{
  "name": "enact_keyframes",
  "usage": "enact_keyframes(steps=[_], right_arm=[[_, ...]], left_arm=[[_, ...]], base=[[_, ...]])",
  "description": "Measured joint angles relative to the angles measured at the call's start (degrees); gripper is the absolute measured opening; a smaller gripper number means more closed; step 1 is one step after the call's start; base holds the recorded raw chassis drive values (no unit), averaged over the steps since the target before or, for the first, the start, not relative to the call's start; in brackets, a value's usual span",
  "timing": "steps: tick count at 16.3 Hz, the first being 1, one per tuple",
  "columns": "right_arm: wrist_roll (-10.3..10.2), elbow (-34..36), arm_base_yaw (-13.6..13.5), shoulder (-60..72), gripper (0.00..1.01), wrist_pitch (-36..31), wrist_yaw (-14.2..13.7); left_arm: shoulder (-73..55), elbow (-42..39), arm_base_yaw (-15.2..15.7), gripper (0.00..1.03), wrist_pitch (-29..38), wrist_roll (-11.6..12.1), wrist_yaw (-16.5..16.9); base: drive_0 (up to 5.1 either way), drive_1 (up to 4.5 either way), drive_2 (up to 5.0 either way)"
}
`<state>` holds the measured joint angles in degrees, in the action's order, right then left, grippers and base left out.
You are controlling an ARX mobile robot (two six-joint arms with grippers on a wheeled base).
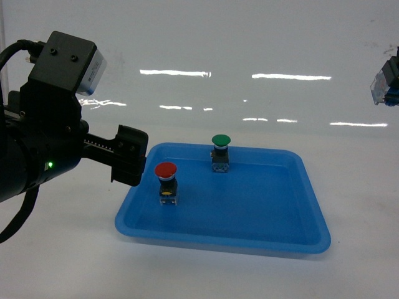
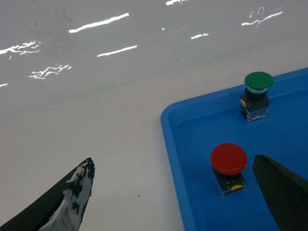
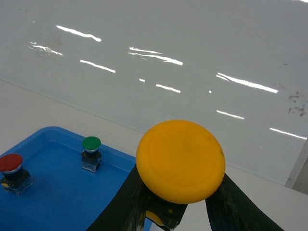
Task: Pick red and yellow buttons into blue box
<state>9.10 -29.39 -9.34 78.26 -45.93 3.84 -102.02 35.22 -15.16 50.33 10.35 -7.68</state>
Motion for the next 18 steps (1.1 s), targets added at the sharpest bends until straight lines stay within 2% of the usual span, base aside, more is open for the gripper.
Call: enact_keyframes(steps=[6, 7, 8, 10, 12, 13, 14, 15, 16, 17, 18], right_arm=[[0.0, 0.0, 0.0, 0.0, 0.26, 0.0, 0.0], [0.0, 0.0, 0.0, 0.0, 0.26, 0.0, 0.0], [0.0, 0.0, 0.0, 0.0, 0.26, 0.0, 0.0], [0.0, 0.0, 0.0, 0.0, 0.26, 0.0, 0.0], [0.0, 0.0, 0.0, 0.0, 0.26, 0.0, 0.0], [0.0, 0.0, 0.0, 0.0, 0.26, 0.0, 0.0], [0.0, 0.0, 0.0, 0.0, 0.26, 0.0, 0.0], [0.0, 0.0, 0.0, 0.0, 0.26, 0.0, 0.0], [0.0, 0.0, 0.0, 0.0, 0.26, 0.0, 0.0], [0.0, 0.0, 0.0, 0.0, 0.26, 0.0, 0.0], [0.0, 0.0, 0.0, 0.0, 0.26, 0.0, 0.0]], left_arm=[[0.0, 0.0, 0.0, 0.98, 0.4, 0.6, -0.3], [0.1, 0.1, 0.0, 0.98, -0.6, 0.6, 0.4], [0.1, 0.3, 0.3, 0.98, -2.7, -0.3, 3.0], [-2.3, 4.2, 1.7, 0.98, -7.8, -6.8, 13.0], [-4.9, 7.5, 2.5, 0.98, -9.3, -14.1, 19.3], [-5.3, 7.8, 2.6, 0.98, -10.1, -16.3, 20.6], [-5.9, 8.7, 2.8, 0.98, -11.3, -19.4, 23.1], [-8.3, 11.1, 2.6, 0.98, -11.8, -20.5, 22.1], [-12.2, 15.5, 1.5, 0.98, -13.5, -16.0, 15.1], [-12.3, 15.6, 1.4, 0.98, -13.6, -14.3, 13.9], [-12.3, 15.6, 1.3, 0.98, -13.5, -13.7, 13.8]], base=[[0.0, 0.0, 0.0], [0.0, 0.0, 0.0], [0.0, 0.0, 0.0], [0.0, 0.0, 0.0], [0.0, 0.0, 0.0], [0.0, 0.0, 0.0], [0.0, 0.0, 0.0], [0.0, 0.0, 0.0], [0.0, 0.0, 0.0], [0.0, 0.0, 0.0], [0.0, 0.0, 0.0]])
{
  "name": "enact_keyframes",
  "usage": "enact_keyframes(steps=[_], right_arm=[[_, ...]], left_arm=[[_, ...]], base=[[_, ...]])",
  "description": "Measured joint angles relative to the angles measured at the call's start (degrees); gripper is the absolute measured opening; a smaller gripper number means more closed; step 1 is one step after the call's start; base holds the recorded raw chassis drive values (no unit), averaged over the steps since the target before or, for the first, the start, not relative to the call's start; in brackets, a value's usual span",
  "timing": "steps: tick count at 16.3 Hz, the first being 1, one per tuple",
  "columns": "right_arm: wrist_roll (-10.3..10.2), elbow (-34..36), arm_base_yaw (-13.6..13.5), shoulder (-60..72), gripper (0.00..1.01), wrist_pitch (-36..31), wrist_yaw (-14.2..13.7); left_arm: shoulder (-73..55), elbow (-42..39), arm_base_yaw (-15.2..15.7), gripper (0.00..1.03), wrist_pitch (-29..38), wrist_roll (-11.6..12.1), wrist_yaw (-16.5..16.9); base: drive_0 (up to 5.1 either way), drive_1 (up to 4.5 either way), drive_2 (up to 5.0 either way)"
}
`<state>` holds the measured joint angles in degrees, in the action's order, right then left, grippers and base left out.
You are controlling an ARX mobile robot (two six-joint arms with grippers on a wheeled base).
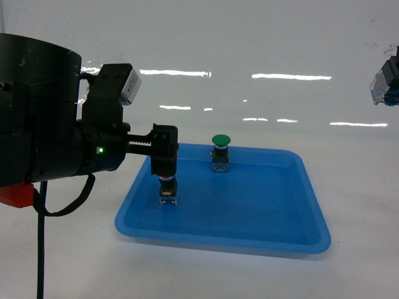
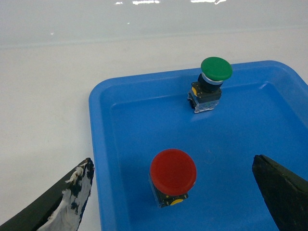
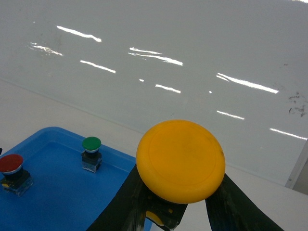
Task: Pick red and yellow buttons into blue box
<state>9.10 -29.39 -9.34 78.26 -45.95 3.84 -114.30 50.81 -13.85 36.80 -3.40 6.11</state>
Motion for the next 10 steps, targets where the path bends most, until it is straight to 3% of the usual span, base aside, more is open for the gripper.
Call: enact_keyframes(steps=[6, 10], right_arm=[[0.0, 0.0, 0.0, 0.0, 0.26, 0.0, 0.0], [0.0, 0.0, 0.0, 0.0, 0.26, 0.0, 0.0]], left_arm=[[0.0, 0.0, 0.0, 0.98, 0.0, 1.9, -0.2], [-0.5, 1.4, 0.0, 0.98, -2.4, 1.7, 1.0]], base=[[0.0, 0.0, 0.0], [0.0, 0.0, 0.0]])
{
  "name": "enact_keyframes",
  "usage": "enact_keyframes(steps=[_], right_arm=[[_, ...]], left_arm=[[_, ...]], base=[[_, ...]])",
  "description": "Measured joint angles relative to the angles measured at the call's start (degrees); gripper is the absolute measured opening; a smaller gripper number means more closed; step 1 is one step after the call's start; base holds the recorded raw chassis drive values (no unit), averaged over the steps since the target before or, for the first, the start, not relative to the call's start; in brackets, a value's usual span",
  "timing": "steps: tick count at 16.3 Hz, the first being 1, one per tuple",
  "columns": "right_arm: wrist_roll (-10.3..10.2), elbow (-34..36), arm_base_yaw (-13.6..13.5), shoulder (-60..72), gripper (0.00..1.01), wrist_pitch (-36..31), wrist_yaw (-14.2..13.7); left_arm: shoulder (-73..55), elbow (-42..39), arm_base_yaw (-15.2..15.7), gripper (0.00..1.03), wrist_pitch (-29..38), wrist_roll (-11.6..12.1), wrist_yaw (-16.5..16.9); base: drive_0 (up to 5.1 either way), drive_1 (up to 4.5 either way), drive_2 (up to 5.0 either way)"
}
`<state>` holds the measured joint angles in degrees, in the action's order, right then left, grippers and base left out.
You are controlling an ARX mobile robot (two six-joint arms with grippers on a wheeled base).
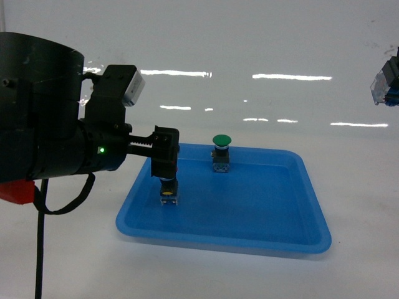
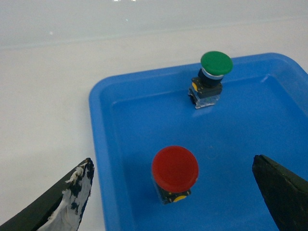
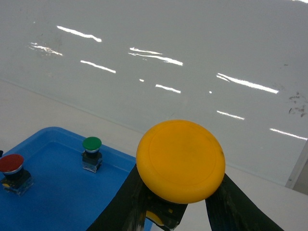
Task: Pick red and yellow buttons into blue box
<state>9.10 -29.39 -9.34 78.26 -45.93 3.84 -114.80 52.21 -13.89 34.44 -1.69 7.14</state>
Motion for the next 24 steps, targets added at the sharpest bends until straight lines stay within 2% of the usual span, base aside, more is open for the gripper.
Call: enact_keyframes(steps=[2, 4, 6, 9, 13, 18, 21, 23, 24], right_arm=[[0.0, 0.0, 0.0, 0.0, 0.26, 0.0, 0.0], [0.0, 0.0, 0.0, 0.0, 0.26, 0.0, 0.0], [0.0, 0.0, 0.0, 0.0, 0.26, 0.0, 0.0], [0.0, 0.0, 0.0, 0.0, 0.26, 0.0, 0.0], [0.0, 0.0, 0.0, 0.0, 0.26, 0.0, 0.0], [0.0, 0.0, 0.0, 0.0, 0.26, 0.0, 0.0], [0.0, 0.0, 0.0, 0.0, 0.26, 0.0, 0.0], [0.0, 0.0, 0.0, 0.0, 0.26, 0.0, 0.0], [0.0, 0.0, 0.0, 0.0, 0.26, 0.0, 0.0]], left_arm=[[-1.6, 2.6, -0.1, 0.98, -1.4, -1.0, 0.7], [-4.0, 6.6, -0.4, 0.98, -4.5, -2.8, 2.7], [-5.5, 8.8, -1.0, 0.98, -6.6, -3.8, 3.0], [-7.1, 10.7, -1.9, 0.98, -6.6, -3.8, 3.2], [-11.3, 12.8, -2.3, 0.98, -7.7, -1.2, 1.7], [-13.6, 12.9, -2.0, 0.98, -8.0, 0.7, 0.3], [-16.6, 15.0, -2.3, 0.98, -10.9, 1.0, -0.3], [-17.3, 15.4, -2.3, 0.98, -11.5, 2.2, -1.0], [-17.3, 15.4, -2.3, 0.89, -11.6, 2.5, -1.2]], base=[[0.0, 0.0, 0.0], [0.0, 0.0, 0.0], [0.0, 0.0, 0.0], [0.0, 0.0, 0.0], [0.0, 0.0, 0.0], [0.0, 0.0, 0.0], [0.0, 0.0, 0.0], [0.0, 0.0, 0.0], [0.0, 0.0, 0.0]])
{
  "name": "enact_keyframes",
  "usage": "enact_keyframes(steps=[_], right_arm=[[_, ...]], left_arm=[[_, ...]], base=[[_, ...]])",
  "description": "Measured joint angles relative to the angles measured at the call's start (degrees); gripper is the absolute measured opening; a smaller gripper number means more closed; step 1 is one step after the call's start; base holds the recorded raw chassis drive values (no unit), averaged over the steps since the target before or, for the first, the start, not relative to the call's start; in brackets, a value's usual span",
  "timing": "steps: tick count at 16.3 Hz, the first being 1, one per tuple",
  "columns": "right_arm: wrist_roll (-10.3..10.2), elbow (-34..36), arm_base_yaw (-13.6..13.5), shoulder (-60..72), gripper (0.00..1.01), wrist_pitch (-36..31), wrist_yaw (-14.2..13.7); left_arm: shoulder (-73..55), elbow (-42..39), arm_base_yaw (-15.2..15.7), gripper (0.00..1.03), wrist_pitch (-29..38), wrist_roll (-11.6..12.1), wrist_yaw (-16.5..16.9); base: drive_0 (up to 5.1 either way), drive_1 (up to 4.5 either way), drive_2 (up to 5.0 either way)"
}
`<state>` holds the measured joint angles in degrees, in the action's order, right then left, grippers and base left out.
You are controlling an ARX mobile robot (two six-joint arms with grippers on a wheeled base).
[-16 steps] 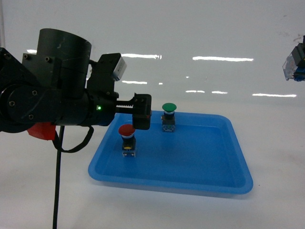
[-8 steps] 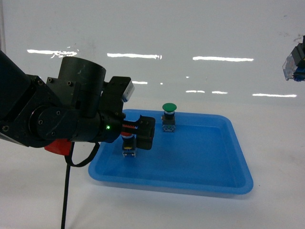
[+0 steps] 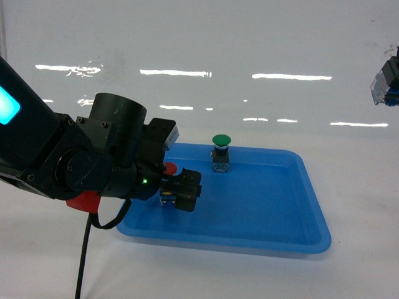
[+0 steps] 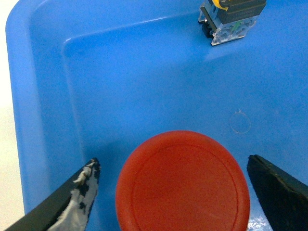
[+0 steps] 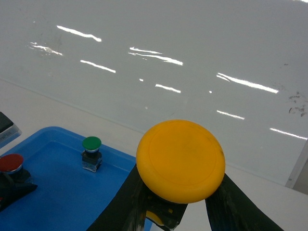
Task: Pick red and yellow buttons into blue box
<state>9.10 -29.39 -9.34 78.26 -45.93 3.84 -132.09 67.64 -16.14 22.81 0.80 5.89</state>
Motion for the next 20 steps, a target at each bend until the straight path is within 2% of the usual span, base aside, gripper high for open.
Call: enact_keyframes(steps=[1, 3, 5, 6, 9, 11, 17, 20], right_arm=[[0.0, 0.0, 0.0, 0.0, 0.26, 0.0, 0.0], [0.0, 0.0, 0.0, 0.0, 0.26, 0.0, 0.0], [0.0, 0.0, 0.0, 0.0, 0.26, 0.0, 0.0], [0.0, 0.0, 0.0, 0.0, 0.26, 0.0, 0.0], [0.0, 0.0, 0.0, 0.0, 0.26, 0.0, 0.0], [0.0, 0.0, 0.0, 0.0, 0.26, 0.0, 0.0], [0.0, 0.0, 0.0, 0.0, 0.26, 0.0, 0.0], [0.0, 0.0, 0.0, 0.0, 0.26, 0.0, 0.0]], left_arm=[[0.0, 0.1, 0.0, 0.75, 0.0, 0.2, 0.0], [0.0, 0.1, 0.0, 0.59, 0.0, 0.4, 0.0], [0.0, 0.1, 0.0, 0.32, 0.1, 0.7, -0.1], [0.0, 0.1, 0.0, 0.26, 0.2, 0.7, -0.1], [0.0, 0.0, 0.0, 0.24, 0.7, 0.8, -0.2], [2.0, -2.7, 0.0, 0.24, 3.2, 1.1, -1.4], [24.7, -13.4, 1.5, 0.24, 9.0, 0.7, -1.8], [35.8, -21.2, 2.5, 0.24, 9.4, 1.1, -2.4]], base=[[0.0, 0.0, 0.0], [0.0, 0.0, 0.0], [0.0, 0.0, 0.0], [0.0, 0.0, 0.0], [0.0, 0.0, 0.0], [0.0, 0.0, 0.0], [0.0, 0.0, 0.0], [0.0, 0.0, 0.0]])
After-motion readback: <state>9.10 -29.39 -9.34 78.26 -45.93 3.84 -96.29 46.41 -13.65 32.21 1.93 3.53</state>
